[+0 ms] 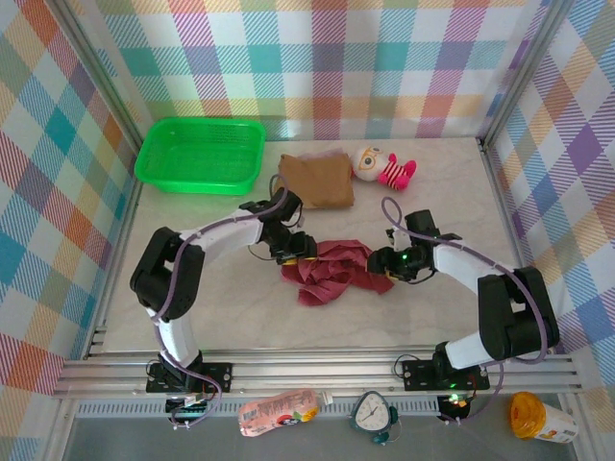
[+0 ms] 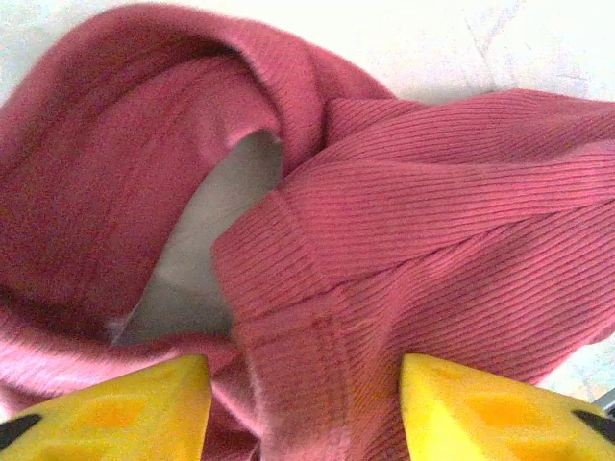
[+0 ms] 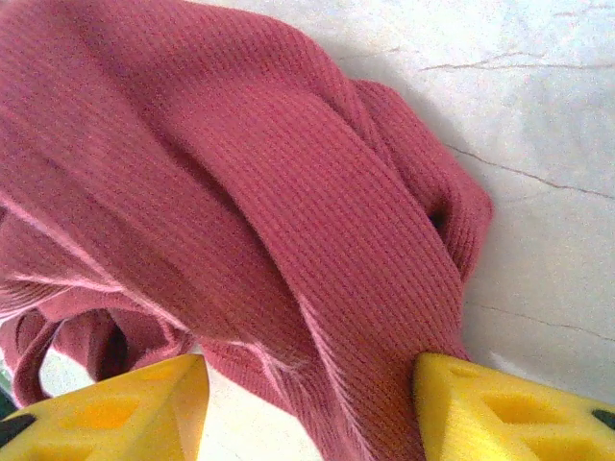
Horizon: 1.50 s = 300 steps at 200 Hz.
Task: Fold and stack the tank tops
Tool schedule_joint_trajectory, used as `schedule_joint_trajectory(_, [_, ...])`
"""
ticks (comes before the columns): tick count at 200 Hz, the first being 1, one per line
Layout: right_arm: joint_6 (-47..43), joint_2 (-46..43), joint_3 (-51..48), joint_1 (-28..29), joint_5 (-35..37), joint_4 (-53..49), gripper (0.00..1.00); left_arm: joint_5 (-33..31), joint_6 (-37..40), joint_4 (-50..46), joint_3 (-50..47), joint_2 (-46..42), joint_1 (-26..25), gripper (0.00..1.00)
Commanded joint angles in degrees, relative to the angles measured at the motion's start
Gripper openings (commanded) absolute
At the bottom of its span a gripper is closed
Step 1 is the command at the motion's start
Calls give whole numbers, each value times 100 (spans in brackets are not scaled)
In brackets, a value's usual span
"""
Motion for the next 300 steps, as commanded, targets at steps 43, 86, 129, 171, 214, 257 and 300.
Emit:
schedule_joint_trajectory(43, [94,241,118,37,351,195,17,171,467,-367,947,320,-84,7])
schedule_joint_trajectory(86, [-139,-385,516,36,436,-200,0,-239,874,-1297,1648,-12,-78,0])
schedule_joint_trajectory(129, [-495,-1280,1176,-58,349,-444,0,-1194,1234,-2314,2846,-557,-31,0])
schedule_joint_trajectory(171, [-1193,-1579,2384,-501,66,-941,0,-2133,1703,-3066,4134,-917,119,0])
schedule_joint_trajectory(214, [-1904,-1511,3618,-559,-788,-1643,0,-2632,2098,-3752,5282,-1036,150,0])
schedule_joint_trajectory(257, [-1784,-1768,3740,-434,-1932,-1832,0,-2951,2222,-4091,5325,-1655,151,0])
schedule_joint_trajectory(300, [-1545,-2078,3641,-378,-2287,-1947,0,-3144,2347,-4034,4918,-2177,220,0])
